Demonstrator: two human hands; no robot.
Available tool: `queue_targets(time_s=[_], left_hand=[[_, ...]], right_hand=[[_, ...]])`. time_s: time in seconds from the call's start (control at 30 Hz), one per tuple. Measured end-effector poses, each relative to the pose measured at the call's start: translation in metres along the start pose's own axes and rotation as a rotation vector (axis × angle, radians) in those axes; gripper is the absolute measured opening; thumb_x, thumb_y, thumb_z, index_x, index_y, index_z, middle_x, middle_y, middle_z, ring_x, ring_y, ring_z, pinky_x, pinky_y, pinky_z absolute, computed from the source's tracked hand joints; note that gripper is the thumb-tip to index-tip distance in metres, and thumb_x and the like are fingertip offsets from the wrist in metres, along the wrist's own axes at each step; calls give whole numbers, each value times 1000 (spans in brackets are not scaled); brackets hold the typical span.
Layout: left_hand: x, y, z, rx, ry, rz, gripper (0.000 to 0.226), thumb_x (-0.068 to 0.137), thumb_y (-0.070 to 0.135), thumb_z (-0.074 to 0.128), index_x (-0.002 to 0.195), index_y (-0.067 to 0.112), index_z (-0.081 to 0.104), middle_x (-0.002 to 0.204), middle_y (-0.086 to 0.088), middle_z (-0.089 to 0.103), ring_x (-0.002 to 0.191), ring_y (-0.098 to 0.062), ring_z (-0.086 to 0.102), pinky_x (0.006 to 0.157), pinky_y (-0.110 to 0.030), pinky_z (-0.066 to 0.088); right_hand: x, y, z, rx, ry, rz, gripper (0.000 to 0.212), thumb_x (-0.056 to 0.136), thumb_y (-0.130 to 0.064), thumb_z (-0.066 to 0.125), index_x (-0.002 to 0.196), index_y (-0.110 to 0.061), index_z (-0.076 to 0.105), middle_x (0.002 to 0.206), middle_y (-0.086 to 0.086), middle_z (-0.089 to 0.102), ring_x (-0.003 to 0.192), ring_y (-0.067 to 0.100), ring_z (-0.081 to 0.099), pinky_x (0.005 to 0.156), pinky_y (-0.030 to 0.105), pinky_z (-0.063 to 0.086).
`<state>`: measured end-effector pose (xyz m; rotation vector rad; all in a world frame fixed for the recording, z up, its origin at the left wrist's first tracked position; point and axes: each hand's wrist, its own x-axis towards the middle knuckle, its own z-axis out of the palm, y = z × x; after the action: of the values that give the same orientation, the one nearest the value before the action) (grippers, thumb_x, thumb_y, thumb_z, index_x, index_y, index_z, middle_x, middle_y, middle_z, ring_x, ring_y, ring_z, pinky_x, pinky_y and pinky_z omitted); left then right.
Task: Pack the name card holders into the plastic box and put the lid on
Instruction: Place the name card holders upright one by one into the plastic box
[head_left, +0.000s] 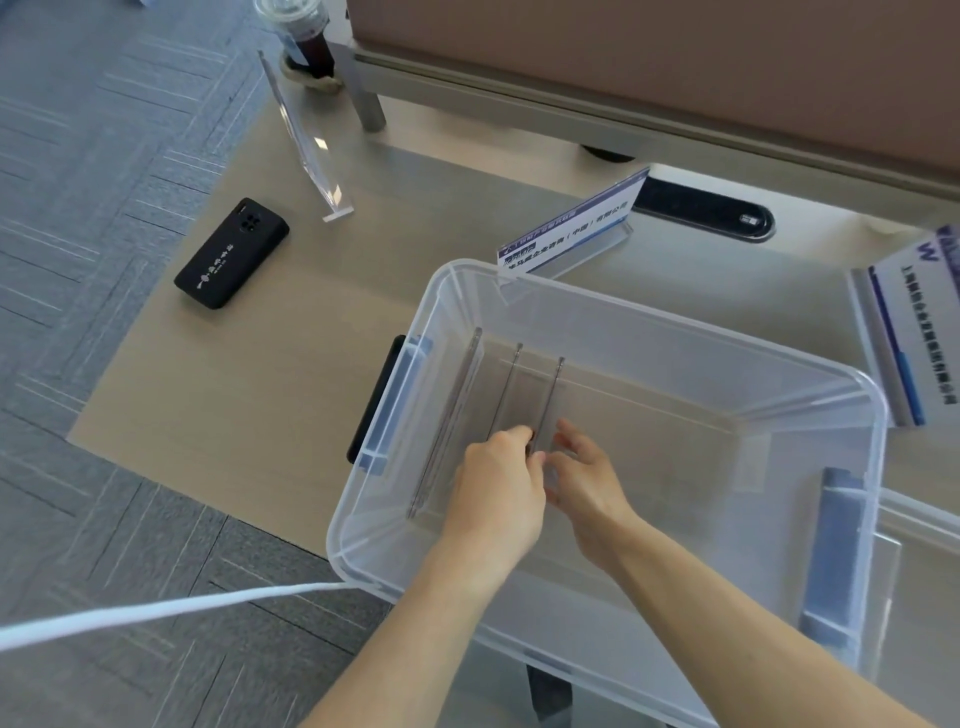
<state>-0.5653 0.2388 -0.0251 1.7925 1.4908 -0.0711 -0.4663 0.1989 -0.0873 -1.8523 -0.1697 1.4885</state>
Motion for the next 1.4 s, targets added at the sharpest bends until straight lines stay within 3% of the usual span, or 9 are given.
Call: queue_targets(time_s=[0.1, 0.27, 0.4, 0.53, 0.9, 1.03, 1.13, 1.2, 1.4], left_hand=[[-5, 8, -8, 26, -10, 3, 50, 103, 38, 51, 148, 15, 50, 131, -13, 67, 126, -32, 60, 100, -40, 52], [-5, 63, -52, -48, 87, 144, 45, 99, 45, 48, 135, 21, 63, 124, -4, 74, 120, -25, 66, 101, -41, 53], [3, 156, -89, -328, 88, 312, 28, 102, 34, 57, 121, 20, 71, 116, 5, 76, 113, -10, 68, 103, -31, 51], [20, 246, -82, -441, -16, 414, 11, 101, 30, 60, 98, 28, 70, 101, 9, 76, 104, -11, 70, 98, -30, 51], [102, 322, 50, -56, -274, 289, 26, 101, 15, 43, 113, 27, 63, 101, -3, 56, 83, -25, 49, 74, -29, 41], [133, 323, 75, 85, -354, 256, 25, 98, 9, 42, 104, 30, 53, 103, -2, 51, 85, -25, 46, 75, -29, 35], [162, 333, 91, 30, -374, 252, 40, 102, 18, 47, 140, 26, 54, 140, 4, 54, 124, -27, 56, 101, -30, 42], [177, 340, 106, 37, -406, 272, 48, 103, 21, 49, 151, 22, 45, 158, 3, 45, 141, -24, 46, 116, -34, 36], [207, 343, 149, -21, -422, 254, 64, 97, 20, 63, 155, 22, 38, 160, 7, 42, 142, -18, 47, 118, -37, 37]], right_hand=[[-4, -3, -3, -33, 1, -21, 62, 99, -10, 48, 157, -22, 28, 159, 3, 37, 140, 21, 43, 114, 47, 42], [-47, -44, -27, -165, 93, -319, 58, 97, -26, 59, 151, -23, 39, 148, -3, 48, 128, 11, 51, 108, 35, 45], [-95, -107, -79, -176, 208, -620, 47, 98, -19, 61, 143, -25, 50, 133, -10, 59, 121, 3, 57, 87, 4, 45], [-125, -150, -161, -95, 446, -784, 37, 98, -12, 59, 133, -24, 57, 116, -13, 65, 107, 0, 63, 83, 8, 48], [-80, -97, -342, 25, 797, -472, 43, 88, -14, 73, 129, -14, 59, 114, 0, 66, 106, 17, 65, 99, 39, 52], [-44, -78, -355, 10, 754, -369, 58, 79, -17, 83, 131, -16, 57, 118, 0, 65, 109, 17, 63, 92, 32, 52], [-15, -72, -353, -18, 729, -356, 64, 72, -18, 88, 129, -20, 59, 114, -5, 65, 106, 13, 62, 93, 32, 54], [5, -68, -353, -55, 753, -366, 57, 74, -17, 86, 125, -20, 61, 107, -6, 67, 100, 11, 63, 89, 30, 55], [34, -54, -370, -132, 842, -387, 18, 85, -7, 73, 98, -20, 74, 85, -7, 73, 79, -7, 65, 72, 3, 48]])
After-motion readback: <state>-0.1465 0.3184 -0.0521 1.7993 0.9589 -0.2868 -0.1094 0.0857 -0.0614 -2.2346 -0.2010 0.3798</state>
